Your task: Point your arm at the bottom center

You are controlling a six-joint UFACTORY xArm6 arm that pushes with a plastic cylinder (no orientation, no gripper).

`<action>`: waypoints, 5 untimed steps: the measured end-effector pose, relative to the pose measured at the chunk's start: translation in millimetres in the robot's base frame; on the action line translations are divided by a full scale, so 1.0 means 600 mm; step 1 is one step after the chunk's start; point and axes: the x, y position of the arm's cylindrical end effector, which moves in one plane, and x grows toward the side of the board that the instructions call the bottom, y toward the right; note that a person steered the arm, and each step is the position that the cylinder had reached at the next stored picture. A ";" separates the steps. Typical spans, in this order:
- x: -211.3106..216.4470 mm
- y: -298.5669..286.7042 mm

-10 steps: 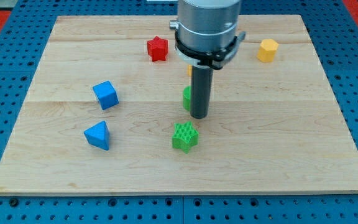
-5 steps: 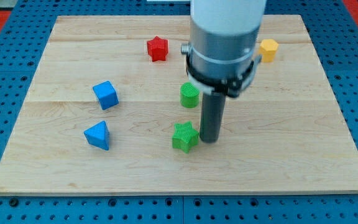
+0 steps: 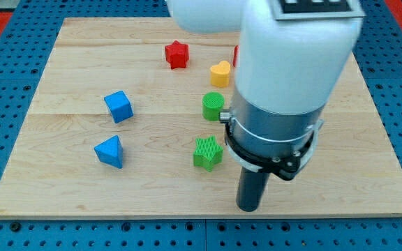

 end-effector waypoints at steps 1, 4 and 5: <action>0.000 -0.012; 0.004 -0.070; -0.029 -0.121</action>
